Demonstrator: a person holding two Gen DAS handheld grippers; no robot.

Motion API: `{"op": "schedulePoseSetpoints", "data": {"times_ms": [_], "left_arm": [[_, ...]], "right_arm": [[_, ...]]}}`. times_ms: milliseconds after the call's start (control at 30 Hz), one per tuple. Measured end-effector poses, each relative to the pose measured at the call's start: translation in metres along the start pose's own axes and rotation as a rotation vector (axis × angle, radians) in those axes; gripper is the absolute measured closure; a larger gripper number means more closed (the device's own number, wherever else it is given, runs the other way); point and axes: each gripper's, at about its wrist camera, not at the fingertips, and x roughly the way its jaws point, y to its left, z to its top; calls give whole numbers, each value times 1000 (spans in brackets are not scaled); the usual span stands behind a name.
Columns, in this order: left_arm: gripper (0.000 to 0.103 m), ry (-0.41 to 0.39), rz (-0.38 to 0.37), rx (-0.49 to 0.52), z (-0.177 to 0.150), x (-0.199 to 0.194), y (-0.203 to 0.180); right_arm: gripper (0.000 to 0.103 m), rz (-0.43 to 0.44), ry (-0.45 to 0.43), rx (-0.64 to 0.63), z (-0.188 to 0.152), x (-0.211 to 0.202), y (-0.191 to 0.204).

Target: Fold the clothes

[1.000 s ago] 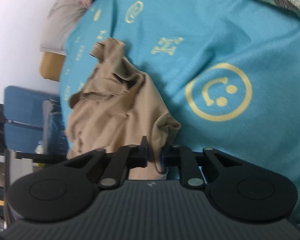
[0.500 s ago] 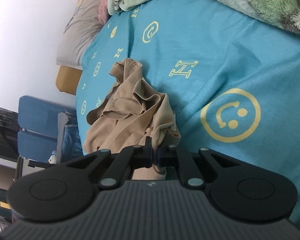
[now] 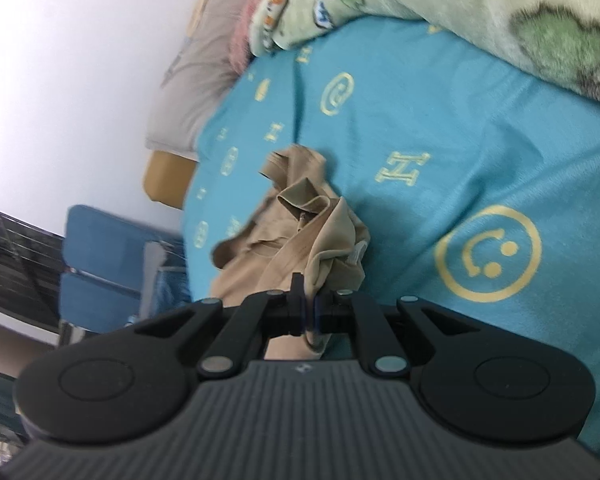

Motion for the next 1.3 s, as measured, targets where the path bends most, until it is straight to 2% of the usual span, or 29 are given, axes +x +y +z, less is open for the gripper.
{"op": "schedulePoseSetpoints", "data": {"times_ms": [167,300,433,500,667,867,933,1033,1300], "left_arm": [[96,-13,-69,28,-8,-45,-26],[96,-7,-72,82,-25,-93,-39],[96,36,-52,53,-47,-128,-30],[96,55,-30,22,-51,-130,-26],[96,31,28,27,-27,-93,-41],[95,27,126,65,23,-10,-65],[94,12,168,108,38,18,-66],[94,-6,200,187,45,51,-60],[91,19,235,243,54,111,-27]], "right_arm": [[96,59,-27,-24,2,-38,18],[96,83,1,-22,-2,-76,21],[96,78,45,1,-10,-112,14],[96,65,65,19,-12,-117,11],[96,33,76,51,0,-90,20],[96,-70,24,126,24,-11,36],[96,-102,7,157,30,17,38],[96,-118,17,159,34,46,33],[95,-159,89,159,47,101,4]]}}
